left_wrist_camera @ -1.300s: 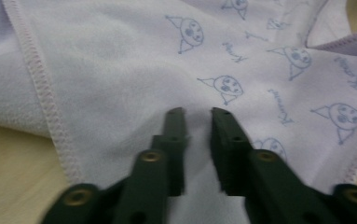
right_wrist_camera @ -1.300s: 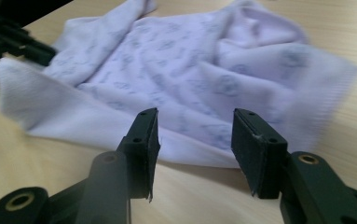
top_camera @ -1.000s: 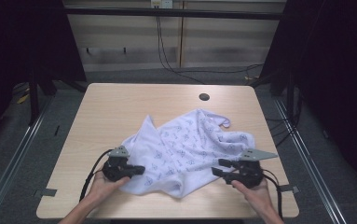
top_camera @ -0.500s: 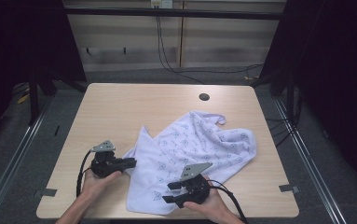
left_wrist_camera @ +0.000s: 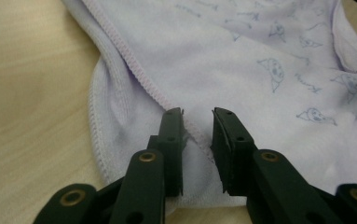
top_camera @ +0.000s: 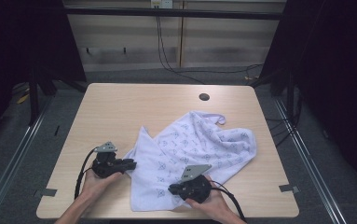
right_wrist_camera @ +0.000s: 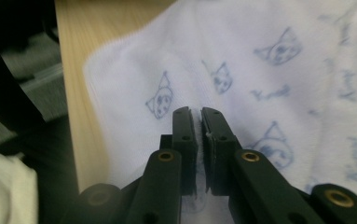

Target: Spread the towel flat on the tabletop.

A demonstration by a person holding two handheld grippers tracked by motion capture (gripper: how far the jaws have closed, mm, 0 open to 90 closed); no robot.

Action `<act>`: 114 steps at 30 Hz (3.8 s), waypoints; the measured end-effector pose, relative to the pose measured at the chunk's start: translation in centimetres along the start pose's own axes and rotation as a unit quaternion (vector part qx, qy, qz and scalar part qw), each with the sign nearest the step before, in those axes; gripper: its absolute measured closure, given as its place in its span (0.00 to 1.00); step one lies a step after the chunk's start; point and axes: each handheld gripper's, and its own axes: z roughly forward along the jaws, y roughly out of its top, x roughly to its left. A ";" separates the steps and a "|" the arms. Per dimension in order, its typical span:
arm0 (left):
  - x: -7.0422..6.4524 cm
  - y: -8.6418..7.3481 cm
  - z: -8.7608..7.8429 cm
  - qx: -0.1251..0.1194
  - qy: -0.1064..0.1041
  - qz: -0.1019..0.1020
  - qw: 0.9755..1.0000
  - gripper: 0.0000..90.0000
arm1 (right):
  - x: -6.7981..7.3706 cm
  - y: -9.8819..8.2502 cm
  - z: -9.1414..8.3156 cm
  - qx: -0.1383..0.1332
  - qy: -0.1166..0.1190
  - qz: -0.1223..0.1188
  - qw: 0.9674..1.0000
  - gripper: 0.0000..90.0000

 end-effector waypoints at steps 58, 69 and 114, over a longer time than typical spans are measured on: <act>-3.6 1.5 4.1 0.047 -0.024 0.063 0.997 0.75 | -0.7 -2.3 -0.7 0.017 0.031 -0.054 0.998 0.94; -4.3 0.7 3.2 0.056 -0.026 0.095 0.993 0.80 | -5.2 -1.1 -8.6 -0.089 -0.017 0.060 0.994 0.95; -2.6 5.6 4.4 -0.014 -0.050 0.083 0.995 0.94 | -10.7 -9.0 -15.8 -0.089 -0.130 0.175 0.972 0.96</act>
